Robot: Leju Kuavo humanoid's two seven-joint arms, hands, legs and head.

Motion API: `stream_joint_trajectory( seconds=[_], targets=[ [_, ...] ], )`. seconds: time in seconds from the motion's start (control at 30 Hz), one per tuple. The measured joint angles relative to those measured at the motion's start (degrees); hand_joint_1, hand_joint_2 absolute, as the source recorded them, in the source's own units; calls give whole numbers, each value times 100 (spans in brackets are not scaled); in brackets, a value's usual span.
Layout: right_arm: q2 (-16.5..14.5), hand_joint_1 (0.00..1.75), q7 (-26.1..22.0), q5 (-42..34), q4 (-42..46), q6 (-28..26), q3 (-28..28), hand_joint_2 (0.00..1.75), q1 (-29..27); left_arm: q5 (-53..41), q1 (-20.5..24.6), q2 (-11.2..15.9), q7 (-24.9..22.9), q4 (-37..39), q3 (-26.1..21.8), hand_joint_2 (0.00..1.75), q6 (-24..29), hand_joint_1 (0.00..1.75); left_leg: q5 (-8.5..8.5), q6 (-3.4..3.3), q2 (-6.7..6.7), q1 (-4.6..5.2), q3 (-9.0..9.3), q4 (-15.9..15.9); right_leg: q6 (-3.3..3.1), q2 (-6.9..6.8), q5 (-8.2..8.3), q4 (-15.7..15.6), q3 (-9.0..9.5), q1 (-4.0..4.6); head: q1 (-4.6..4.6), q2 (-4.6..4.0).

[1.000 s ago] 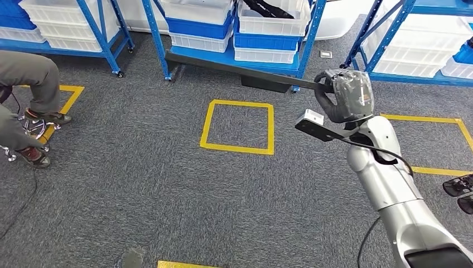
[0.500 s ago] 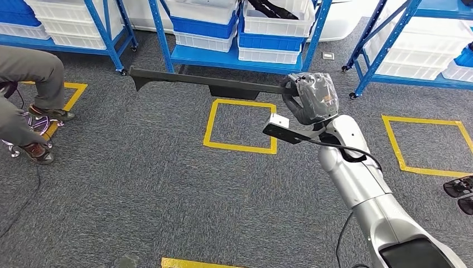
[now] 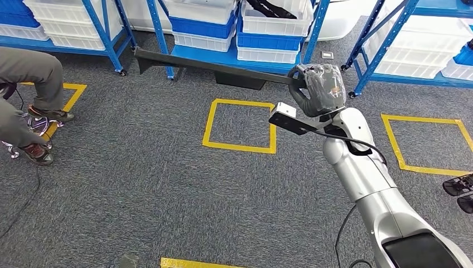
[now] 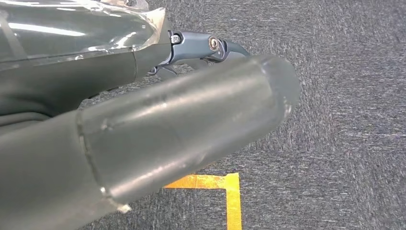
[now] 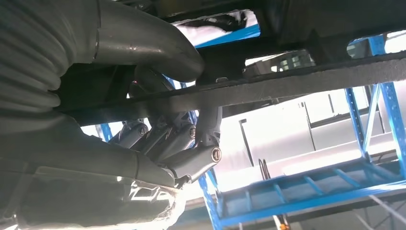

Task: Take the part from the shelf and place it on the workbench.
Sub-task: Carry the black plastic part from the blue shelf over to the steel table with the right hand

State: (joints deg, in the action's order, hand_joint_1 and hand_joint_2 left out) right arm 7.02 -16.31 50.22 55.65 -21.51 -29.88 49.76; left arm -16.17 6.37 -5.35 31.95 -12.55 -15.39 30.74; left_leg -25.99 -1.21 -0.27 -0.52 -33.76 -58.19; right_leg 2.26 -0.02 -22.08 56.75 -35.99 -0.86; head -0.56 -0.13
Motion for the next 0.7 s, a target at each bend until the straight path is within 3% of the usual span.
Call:
stream_joint_trajectory(
  seconds=[0.1, 0.13, 0.17, 0.23, 0.3, 0.33, 0.4, 0.47, 0.6, 0.63, 0.7],
  targets=[
    [-42, 162, 17, 244, -61, -20, -35, 175, 92, -1, 1, 4, -22, 0, -39, 0, 1, 0, 72, -70, 0, -28, 15, 77, 60, -5, 19, -28, -7, -40, 2, 0],
    [-60, 162, 7, 254, -82, -26, -43, 175, 126, -8, 2, 2, -22, 0, -46, 0, 2, 0, 115, -102, 3, -59, 30, 131, 47, -5, -56, 69, -60, -41, 8, 0],
    [-80, 162, -4, 248, -101, -37, -48, 175, 154, -14, 2, -1, -26, 0, -48, 0, 3, 0, 151, -121, 5, -83, 38, 172, 14, -4, -201, 308, -169, -32, 10, 0],
    [-121, 162, -28, 242, -140, -67, -68, 175, 180, -12, -4, -1, -35, 1, -57, 0, 4, 0, 179, -131, -12, -94, 17, 186, -50, 0, -570, 1073, -468, -50, 13, 0],
    [-159, 162, -33, 258, -177, -93, -101, 175, 155, -3, -25, 0, -39, 2, -76, 0, 3, 0, 195, -102, -65, -101, -7, 182, -24, 2, -769, 1616, -644, -77, 11, 0],
    [-171, 162, -30, 273, -190, -103, -117, 175, 139, -3, -37, 2, -38, 3, -85, 0, 2, 0, 203, -78, -103, -113, -18, 177, 19, 2, -749, 1575, -579, -99, 11, 0],
    [-179, 162, -16, 301, -200, -122, -136, 175, 119, -14, -49, 8, -31, 4, -95, 0, -7, 0, 207, 4, -189, -150, -45, 144, 135, 51, -549, 881, -165, -167, 13, 0],
    [-164, 162, -6, 310, -200, -167, -140, 175, 101, -39, -47, 26, -16, 4, -101, 0, -26, 0, 202, 121, -274, -165, -108, 89, 163, 155, -425, 268, 189, -176, 11, 0],
    [-138, 162, -9, 315, -186, -251, -142, 175, -20, -100, -80, 37, 18, 7, -103, 0, -51, 0, 243, 282, -332, -205, -186, 89, -37, 135, -394, 204, 195, -127, -12, 0],
    [-133, 162, -11, 320, -180, -259, -143, 175, -41, -112, -89, 38, 27, 7, -103, 0, -46, 0, 175, 299, -269, -212, -228, 3, -92, 115, -377, 206, 188, -124, -16, 0],
    [-125, 162, -15, 333, -165, -269, -144, 175, -76, -122, -85, 43, 42, 7, -105, 0, -28, 0, -155, 304, -98, -205, -454, -531, -183, 73, -350, 196, 177, -107, -35, 0]
  ],
)
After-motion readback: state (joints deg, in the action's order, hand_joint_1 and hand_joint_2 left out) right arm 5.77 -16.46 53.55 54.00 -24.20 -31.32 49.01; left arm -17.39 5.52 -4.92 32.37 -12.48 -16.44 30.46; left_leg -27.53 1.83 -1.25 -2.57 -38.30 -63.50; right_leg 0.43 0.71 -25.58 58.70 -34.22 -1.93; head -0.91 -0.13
